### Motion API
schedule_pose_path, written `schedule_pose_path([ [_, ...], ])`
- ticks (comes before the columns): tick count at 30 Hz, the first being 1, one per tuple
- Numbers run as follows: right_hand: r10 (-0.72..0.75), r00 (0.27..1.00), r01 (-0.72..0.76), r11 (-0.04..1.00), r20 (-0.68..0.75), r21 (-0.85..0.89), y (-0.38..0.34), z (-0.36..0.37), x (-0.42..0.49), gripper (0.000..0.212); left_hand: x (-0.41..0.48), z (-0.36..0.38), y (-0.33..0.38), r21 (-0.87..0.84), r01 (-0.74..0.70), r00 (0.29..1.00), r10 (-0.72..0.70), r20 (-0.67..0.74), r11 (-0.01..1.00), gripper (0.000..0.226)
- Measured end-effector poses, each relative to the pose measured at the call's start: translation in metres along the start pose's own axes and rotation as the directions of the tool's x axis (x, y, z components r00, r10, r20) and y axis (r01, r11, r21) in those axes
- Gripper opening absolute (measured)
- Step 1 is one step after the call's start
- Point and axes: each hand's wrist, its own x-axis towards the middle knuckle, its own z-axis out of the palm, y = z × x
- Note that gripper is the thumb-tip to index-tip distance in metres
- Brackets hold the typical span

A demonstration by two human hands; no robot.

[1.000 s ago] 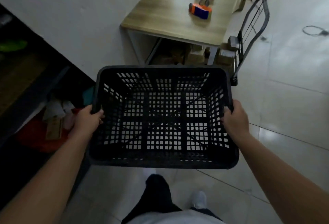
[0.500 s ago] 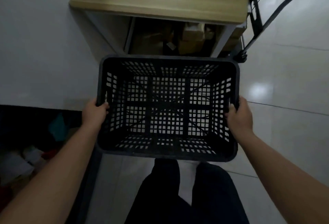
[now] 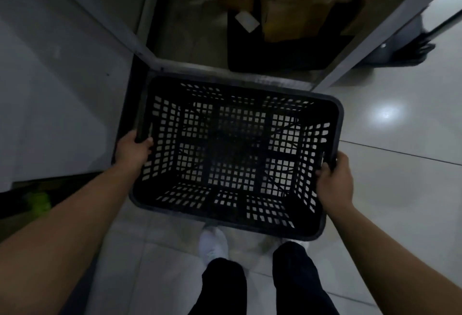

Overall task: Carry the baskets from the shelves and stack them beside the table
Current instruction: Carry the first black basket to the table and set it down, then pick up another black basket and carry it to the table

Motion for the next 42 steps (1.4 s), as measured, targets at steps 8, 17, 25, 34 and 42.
schedule_pose_path([
  [8, -0.023, 0.998, 0.025, 0.999, 0.063, -0.033, 0.03, 0.076, 0.066, 0.034, 0.071, 0.055, -0.055, 0.002, 0.041, 0.999, -0.041, -0.01, 0.999, 0.018],
  [17, -0.085, 0.992, 0.102, 0.978, 0.097, -0.184, -0.017, 0.046, 0.053, 0.063, 0.037, 0.039, -0.037, 0.115, -0.063, 0.99, 0.047, 0.131, 0.991, 0.069],
  [25, -0.52, 0.805, 0.567, 0.816, 0.285, -0.115, -0.158, -0.052, -0.036, 0.07, -0.085, -0.054, 0.063, 0.005, -0.298, 0.953, 0.297, 0.061, 0.955, 0.081],
  [34, -0.74, 0.398, 0.874, 0.485, 0.542, 0.022, -0.321, -0.15, -0.18, 0.067, -0.28, -0.218, 0.092, -0.241, -0.334, 0.9, 0.232, -0.37, 0.911, 0.061],
  [42, -0.762, 0.012, 0.961, 0.187, 0.648, 0.202, -0.371, -0.179, -0.33, 0.057, -0.499, -0.325, -0.012, -0.325, -0.205, 0.817, -0.022, -0.577, 0.923, 0.047],
])
